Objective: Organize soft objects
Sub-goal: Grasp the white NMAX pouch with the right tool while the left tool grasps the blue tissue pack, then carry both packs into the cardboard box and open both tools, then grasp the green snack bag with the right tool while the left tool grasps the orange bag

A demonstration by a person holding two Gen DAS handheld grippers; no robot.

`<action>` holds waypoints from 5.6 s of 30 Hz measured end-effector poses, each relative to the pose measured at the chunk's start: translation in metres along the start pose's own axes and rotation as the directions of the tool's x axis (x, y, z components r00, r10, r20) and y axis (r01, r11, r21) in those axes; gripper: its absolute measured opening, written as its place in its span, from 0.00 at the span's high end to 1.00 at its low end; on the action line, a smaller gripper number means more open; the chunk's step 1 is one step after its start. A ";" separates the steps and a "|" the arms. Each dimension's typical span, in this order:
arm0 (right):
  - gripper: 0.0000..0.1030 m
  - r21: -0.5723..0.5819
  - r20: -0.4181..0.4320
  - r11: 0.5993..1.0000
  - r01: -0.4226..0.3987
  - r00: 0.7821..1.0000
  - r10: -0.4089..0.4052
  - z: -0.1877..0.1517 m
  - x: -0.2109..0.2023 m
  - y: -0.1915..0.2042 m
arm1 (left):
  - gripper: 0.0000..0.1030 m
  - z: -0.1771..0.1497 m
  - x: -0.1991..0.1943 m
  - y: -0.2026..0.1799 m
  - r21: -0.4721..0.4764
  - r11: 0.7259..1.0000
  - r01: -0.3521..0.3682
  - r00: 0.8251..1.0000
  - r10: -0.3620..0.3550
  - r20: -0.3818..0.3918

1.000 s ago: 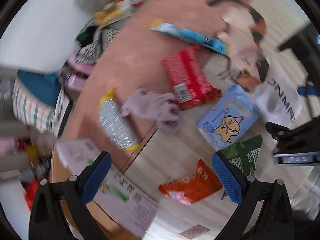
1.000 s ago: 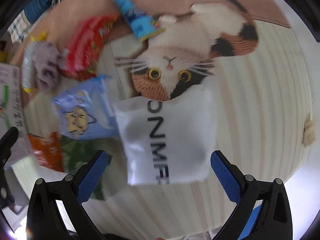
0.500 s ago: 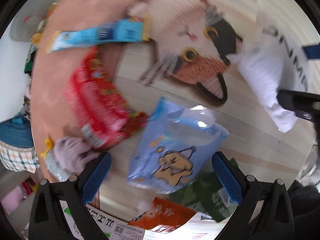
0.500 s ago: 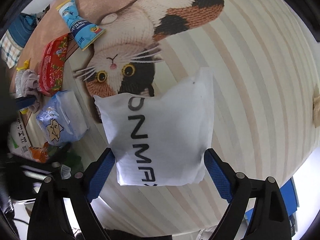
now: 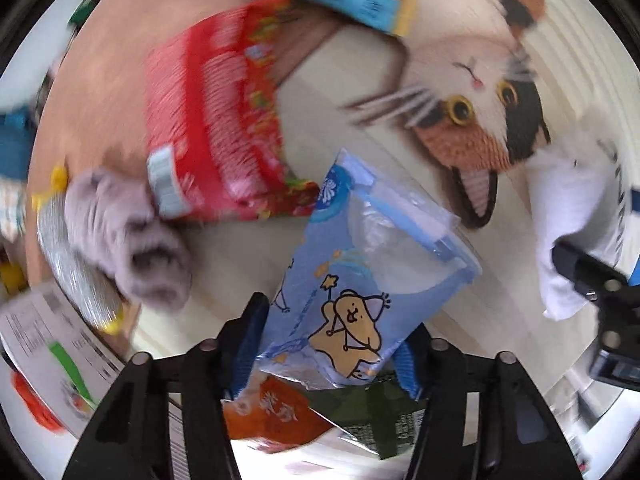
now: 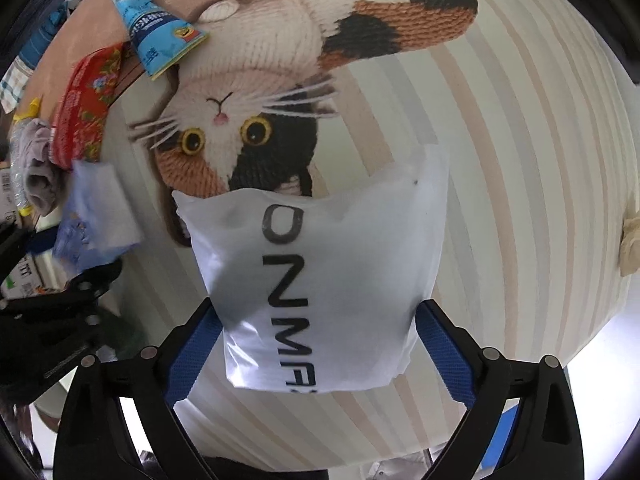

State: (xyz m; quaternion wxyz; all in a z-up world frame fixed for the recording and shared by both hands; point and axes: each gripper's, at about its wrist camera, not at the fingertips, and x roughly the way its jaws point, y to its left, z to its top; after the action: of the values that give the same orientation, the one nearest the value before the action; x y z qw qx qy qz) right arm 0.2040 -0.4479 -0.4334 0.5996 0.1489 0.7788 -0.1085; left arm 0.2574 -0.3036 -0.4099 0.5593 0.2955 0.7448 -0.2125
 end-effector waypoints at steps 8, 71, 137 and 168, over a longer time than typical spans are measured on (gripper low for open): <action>0.28 0.035 0.063 0.999 -0.020 0.998 0.018 -0.005 -0.003 0.021 | 0.58 -0.025 -0.018 0.040 -0.253 0.956 0.152 0.988 -0.139 0.066; 0.18 -0.424 0.215 0.905 0.038 0.975 0.059 -0.040 -0.062 0.563 | 0.42 -0.222 0.031 0.450 -0.711 0.574 0.406 0.906 -0.357 0.229; 0.57 -0.056 0.009 0.981 -0.184 0.983 0.185 -0.116 -0.002 0.169 | 0.20 -0.218 0.014 0.140 -0.758 0.377 0.533 0.816 -0.466 0.341; 0.64 -0.271 0.011 0.961 0.047 0.999 -0.046 -0.082 -0.029 0.108 | 0.60 -0.187 0.058 0.111 -0.780 0.560 0.279 0.950 -0.280 0.139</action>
State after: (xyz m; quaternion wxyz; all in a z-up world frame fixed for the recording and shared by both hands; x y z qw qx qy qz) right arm 0.1762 -0.3217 -0.3828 0.6135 0.0467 0.7882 -0.0152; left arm 0.1885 -0.0888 -0.4109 0.5907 -0.1038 0.7985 0.0527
